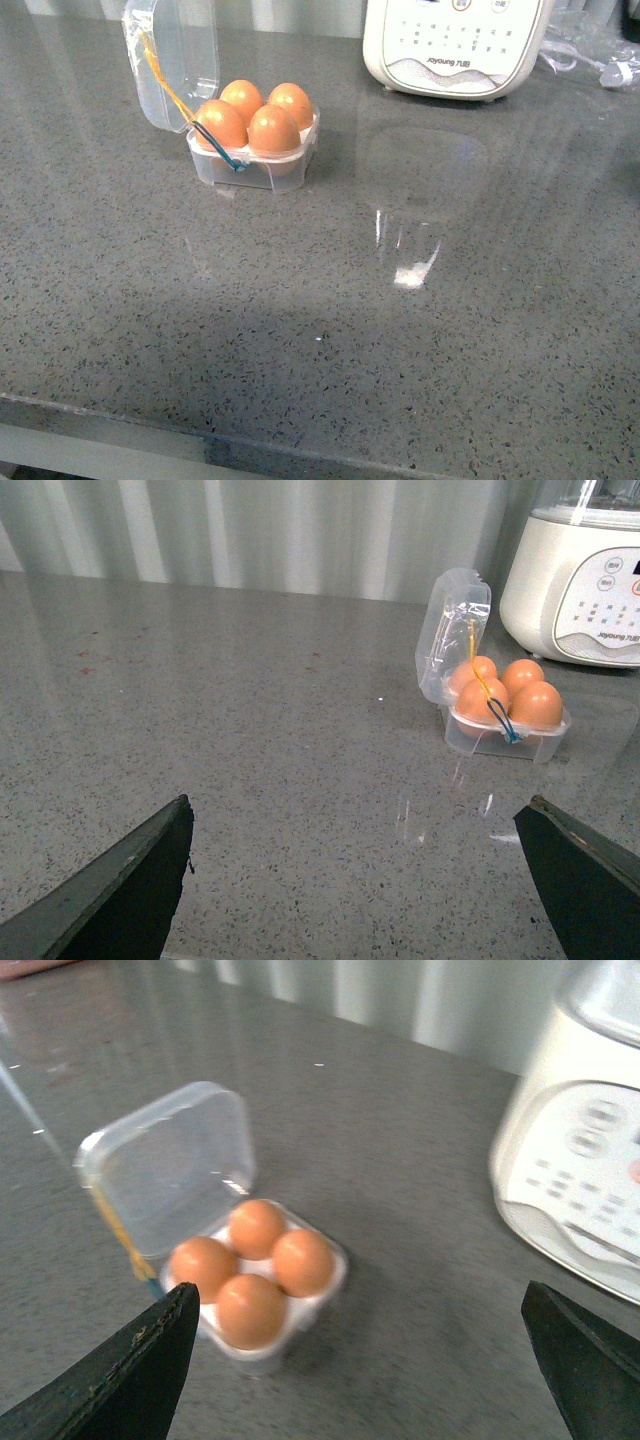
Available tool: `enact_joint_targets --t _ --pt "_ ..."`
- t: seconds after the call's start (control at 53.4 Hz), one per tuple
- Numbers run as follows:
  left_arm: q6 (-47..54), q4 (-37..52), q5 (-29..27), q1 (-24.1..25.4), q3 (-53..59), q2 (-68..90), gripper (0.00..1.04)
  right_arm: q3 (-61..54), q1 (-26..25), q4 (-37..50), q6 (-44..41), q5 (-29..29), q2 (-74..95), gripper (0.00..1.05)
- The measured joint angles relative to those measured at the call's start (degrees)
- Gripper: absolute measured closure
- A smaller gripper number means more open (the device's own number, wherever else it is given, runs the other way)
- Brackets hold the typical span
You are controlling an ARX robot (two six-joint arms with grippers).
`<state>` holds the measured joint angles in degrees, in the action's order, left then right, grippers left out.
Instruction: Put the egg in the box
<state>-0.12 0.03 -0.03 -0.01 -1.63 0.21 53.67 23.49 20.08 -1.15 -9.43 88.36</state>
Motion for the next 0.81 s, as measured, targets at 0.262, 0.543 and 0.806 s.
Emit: enact_joint_targets --t 0.262,0.543,0.806 --pt "0.0 0.0 0.0 0.0 0.0 0.0 0.07 -13.5 -9.7 -0.2 3.3 10.0 -15.0 0.07" --pt "0.0 0.0 0.0 0.0 0.0 0.0 0.07 -26.8 -21.9 -7.2 4.6 12.3 -37.2 0.07" --pt "0.0 0.0 0.0 0.0 0.0 0.0 0.07 -29.9 -30.3 -13.7 3.5 10.1 -49.4 0.07"
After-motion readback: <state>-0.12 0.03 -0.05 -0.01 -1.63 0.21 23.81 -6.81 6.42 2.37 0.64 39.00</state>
